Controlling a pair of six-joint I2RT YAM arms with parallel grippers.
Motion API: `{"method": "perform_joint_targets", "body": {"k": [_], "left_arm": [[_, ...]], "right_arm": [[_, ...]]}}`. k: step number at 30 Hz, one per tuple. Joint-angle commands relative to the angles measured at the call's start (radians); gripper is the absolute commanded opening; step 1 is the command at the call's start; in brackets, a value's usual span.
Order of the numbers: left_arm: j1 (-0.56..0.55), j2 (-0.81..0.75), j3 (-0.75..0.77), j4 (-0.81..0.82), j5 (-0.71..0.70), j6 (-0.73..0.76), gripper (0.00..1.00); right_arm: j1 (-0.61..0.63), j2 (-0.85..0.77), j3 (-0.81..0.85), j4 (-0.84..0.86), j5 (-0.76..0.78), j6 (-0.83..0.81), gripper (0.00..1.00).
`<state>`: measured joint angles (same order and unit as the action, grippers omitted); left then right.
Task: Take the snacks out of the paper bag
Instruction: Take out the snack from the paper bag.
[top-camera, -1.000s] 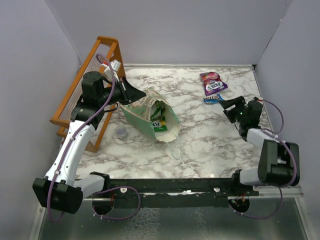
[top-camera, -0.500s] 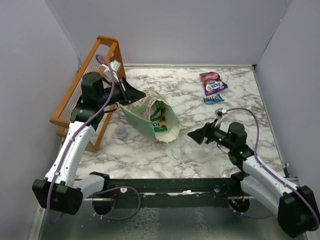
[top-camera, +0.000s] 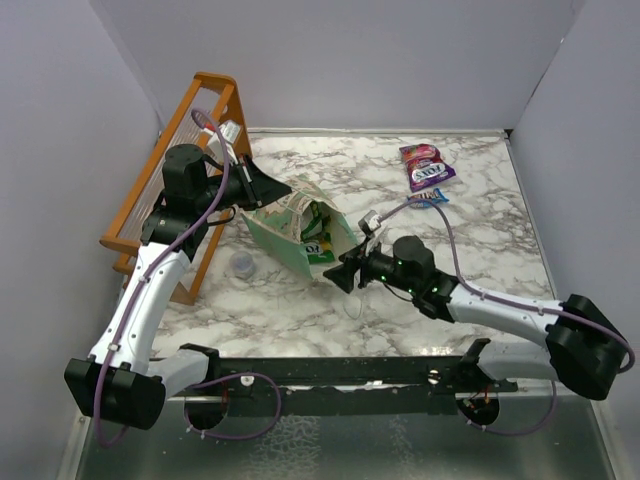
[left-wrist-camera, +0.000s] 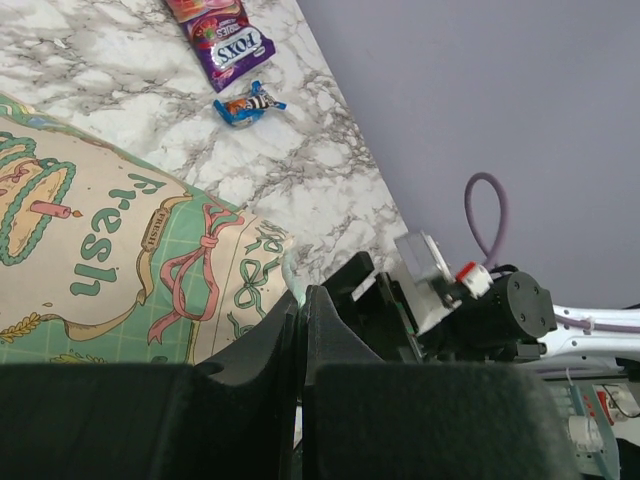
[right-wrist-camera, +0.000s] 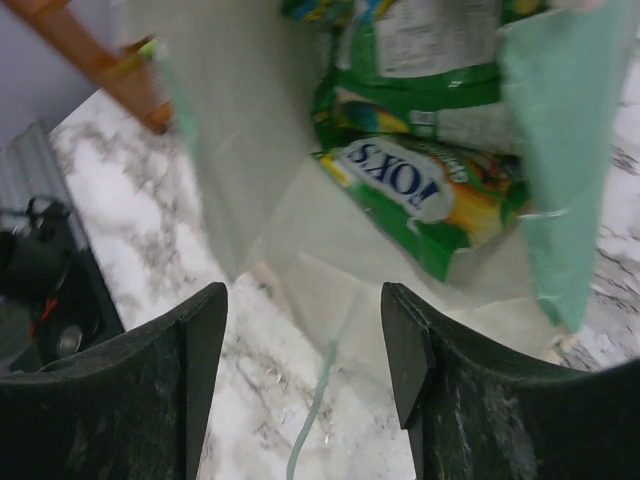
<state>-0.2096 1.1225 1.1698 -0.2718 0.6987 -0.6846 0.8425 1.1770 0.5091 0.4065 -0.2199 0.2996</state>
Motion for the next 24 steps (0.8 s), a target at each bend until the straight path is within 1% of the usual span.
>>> {"method": "perform_joint_targets", "body": {"k": [1, 2, 4, 7, 10, 12, 15, 21, 24], "left_arm": [[0.008, -0.025, -0.010, 0.016, -0.021, -0.008, 0.00], [0.007, -0.026, -0.012, 0.017, -0.022, -0.009, 0.00], [0.006, -0.023, -0.014, 0.022, -0.018, -0.013, 0.00], [0.007, -0.021, -0.013, 0.025, -0.013, -0.016, 0.00], [0.007, -0.026, -0.015, 0.025, -0.013, -0.016, 0.00], [0.008, -0.028, -0.021, 0.025, -0.013, -0.016, 0.00], [0.007, -0.034, -0.030, 0.031, -0.014, -0.023, 0.00], [0.006, -0.038, -0.053, 0.063, -0.010, -0.047, 0.00], [0.006, -0.036, -0.049, 0.066, -0.003, -0.053, 0.00]], "right_arm": [[0.007, 0.111, 0.084, -0.048, 0.290, 0.233, 0.61], [0.007, 0.130, 0.082, -0.015, 0.262, 0.257, 0.61], [0.020, 0.159, 0.084, 0.060, 0.212, 0.251, 0.61], [0.063, 0.173, 0.067, 0.192, 0.259, 0.145, 0.62], [0.073, 0.190, 0.057, 0.333, 0.273, 0.006, 0.65], [0.076, 0.215, 0.070, 0.375, 0.351, -0.029, 0.66], [0.076, 0.272, 0.123, 0.343, 0.495, 0.032, 0.66], [0.105, 0.435, 0.238, 0.301, 0.659, 0.297, 0.66], [0.130, 0.500, 0.276, 0.347, 0.732, 0.377, 0.68]]}}
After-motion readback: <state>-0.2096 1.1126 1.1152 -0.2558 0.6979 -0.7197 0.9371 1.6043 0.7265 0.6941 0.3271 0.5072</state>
